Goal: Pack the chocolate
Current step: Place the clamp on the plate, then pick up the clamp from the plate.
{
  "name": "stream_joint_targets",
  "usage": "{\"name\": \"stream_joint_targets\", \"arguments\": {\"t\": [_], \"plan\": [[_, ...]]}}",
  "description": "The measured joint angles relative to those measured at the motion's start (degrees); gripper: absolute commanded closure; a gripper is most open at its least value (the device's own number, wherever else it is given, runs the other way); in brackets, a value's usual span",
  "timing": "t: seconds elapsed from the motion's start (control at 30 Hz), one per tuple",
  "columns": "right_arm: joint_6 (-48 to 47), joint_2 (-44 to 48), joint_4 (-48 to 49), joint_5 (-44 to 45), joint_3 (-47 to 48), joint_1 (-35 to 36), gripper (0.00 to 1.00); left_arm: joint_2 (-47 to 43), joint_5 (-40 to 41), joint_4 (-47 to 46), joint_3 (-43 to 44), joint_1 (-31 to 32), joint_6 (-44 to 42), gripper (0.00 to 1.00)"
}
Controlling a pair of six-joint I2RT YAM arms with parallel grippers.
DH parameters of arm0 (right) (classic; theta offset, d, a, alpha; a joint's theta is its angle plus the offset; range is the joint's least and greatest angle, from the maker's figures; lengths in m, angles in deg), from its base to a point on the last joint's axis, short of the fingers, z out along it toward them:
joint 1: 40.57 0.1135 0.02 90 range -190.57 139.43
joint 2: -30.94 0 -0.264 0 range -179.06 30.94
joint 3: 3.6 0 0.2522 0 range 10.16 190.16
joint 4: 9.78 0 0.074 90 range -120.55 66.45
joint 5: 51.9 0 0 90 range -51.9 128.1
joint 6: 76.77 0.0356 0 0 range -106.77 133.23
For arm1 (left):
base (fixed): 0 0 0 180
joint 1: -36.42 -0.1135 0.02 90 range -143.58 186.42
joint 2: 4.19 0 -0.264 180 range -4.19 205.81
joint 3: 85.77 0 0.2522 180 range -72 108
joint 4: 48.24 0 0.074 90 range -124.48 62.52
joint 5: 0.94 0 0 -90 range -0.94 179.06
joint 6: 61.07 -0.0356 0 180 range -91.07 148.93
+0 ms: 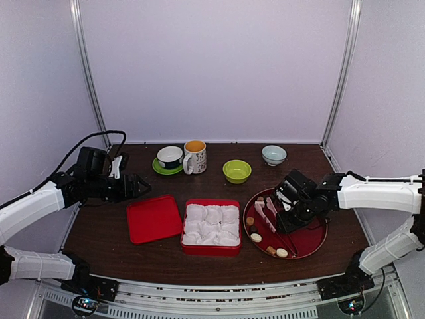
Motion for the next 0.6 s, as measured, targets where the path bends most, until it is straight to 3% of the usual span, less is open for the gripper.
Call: {"name": "stream_joint_targets", "arguments": {"t": [0.27, 0.6], "plan": [[-0.4, 0.3, 2.4, 0.0, -2.1, 0.0, 0.36, 0.0, 0.2, 0.0, 0.0, 0.2, 0.0, 0.16], [0.0, 1.4, 9.1, -0.3, -10.5, 0.0, 0.50, 0.8, 0.4, 0.0, 1.0, 1.2, 0.0, 0.16]]}}
